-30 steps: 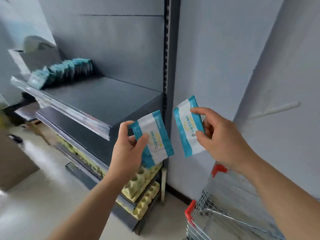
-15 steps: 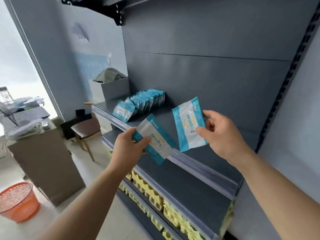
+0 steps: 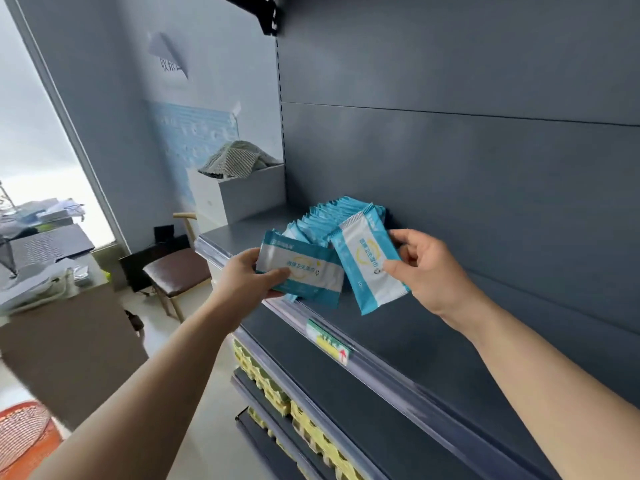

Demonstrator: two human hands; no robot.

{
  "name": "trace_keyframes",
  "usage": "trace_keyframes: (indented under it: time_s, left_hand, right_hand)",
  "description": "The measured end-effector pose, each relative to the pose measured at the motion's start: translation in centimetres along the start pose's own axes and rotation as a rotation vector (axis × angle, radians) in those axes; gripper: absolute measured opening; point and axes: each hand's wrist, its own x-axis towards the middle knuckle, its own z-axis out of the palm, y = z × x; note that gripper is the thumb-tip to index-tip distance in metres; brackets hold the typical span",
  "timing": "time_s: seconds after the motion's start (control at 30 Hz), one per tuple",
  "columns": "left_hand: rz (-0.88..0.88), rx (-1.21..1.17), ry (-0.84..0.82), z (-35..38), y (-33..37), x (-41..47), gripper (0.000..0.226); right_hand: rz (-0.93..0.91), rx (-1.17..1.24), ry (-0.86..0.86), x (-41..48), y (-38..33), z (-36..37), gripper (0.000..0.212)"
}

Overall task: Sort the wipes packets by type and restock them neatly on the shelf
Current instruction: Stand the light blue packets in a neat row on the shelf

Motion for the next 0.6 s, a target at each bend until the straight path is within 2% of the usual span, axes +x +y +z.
trace_keyframes:
  time_s: [0.13, 0.4, 0.6]
  left_hand:
    - [-0.04, 0.082, -0.071, -2.9, -1.5, 5.8, 0.03]
    - [0.083, 0.452, -0.288, -6.6, -4.9, 16.1, 0.022]
    - [0.197, 0.463, -0.396, -5.9, -5.6, 20.7, 0.033]
  right_hand:
    - [0.012, 0.02, -0.023, 4.1, 1.0, 3.3, 0.038]
    - [0.066, -0.064, 0.011, 9.4, 2.7, 9.9, 0.041]
    - [0.164, -0.292, 0.145, 11.0, 4.0, 12.4, 0.04]
